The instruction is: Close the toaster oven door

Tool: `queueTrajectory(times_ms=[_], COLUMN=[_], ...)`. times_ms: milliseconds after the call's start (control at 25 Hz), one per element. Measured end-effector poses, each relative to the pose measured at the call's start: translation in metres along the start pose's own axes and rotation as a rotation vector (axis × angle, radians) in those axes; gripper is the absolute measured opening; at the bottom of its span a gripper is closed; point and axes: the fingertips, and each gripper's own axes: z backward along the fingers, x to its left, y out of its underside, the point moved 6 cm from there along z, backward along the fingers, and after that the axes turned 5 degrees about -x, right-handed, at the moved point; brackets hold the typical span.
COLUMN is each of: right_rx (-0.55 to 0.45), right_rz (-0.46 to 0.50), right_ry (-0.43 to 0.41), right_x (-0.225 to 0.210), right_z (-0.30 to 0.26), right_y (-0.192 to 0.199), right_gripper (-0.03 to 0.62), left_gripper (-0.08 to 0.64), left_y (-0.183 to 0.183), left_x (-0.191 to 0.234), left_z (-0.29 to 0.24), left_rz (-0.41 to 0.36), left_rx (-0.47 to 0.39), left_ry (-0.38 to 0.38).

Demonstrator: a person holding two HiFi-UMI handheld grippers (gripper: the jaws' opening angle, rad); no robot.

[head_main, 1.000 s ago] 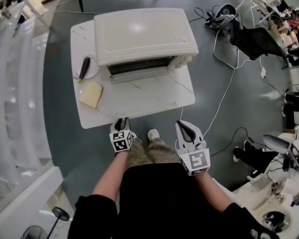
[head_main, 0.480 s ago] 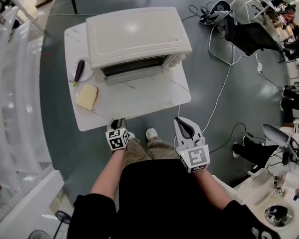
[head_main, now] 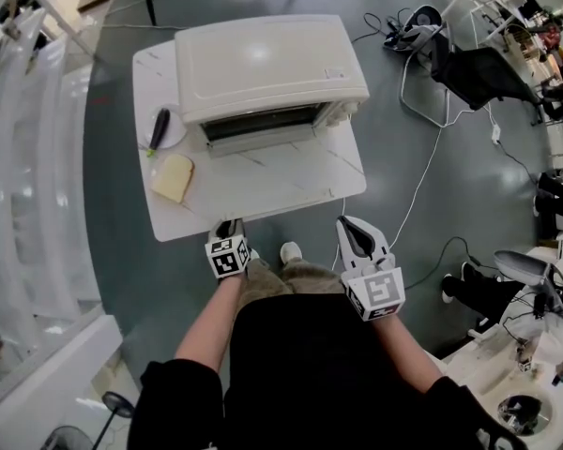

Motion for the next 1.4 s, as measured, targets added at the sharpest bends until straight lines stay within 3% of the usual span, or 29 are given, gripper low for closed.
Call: queueTrajectory(times_ms=[160, 560, 1400], right_rx=[-0.011, -0.047, -0.125], right_rz=[-0.056, -0.051, -0.06], right_ry=[-0.026, -0.044, -0.084], right_x=[0.004, 0.004, 0.011], right_z=[0.002, 0.007, 0.011], right_y=[0.001, 0.0, -0.025], right_gripper=[0.021, 0.021, 0.021], left_gripper=[0.101, 0.094, 0.091], left_y=[-0.002, -0.016, -0.056], left_x=[-0.001, -0.009, -0.023], left_z=[0.005, 0.016, 0.051], left_rz=[0.024, 0.002, -0.007], left_rx=[-0.019, -0.033, -0.071], left_ry=[-0.007, -0.029, 0.009])
